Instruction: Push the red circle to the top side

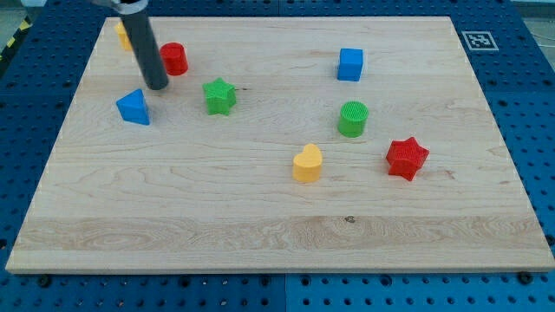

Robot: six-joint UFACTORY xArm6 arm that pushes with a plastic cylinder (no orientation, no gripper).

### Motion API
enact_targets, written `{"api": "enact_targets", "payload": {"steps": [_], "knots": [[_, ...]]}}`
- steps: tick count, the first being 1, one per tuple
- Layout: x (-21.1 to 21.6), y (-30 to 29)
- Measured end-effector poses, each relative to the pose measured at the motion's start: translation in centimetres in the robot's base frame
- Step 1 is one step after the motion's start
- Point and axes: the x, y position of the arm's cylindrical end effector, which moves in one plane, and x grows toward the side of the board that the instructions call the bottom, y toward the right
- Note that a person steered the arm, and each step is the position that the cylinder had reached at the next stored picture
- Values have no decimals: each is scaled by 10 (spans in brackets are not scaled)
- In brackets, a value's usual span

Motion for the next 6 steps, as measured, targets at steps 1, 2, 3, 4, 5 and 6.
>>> {"api": "enact_targets", "payload": {"steps": [1,2,3,4,5,6], "knots": [[0,19],[-15,22],[-35,-5],[-37,-13],[-28,-10],[14,-1]]}}
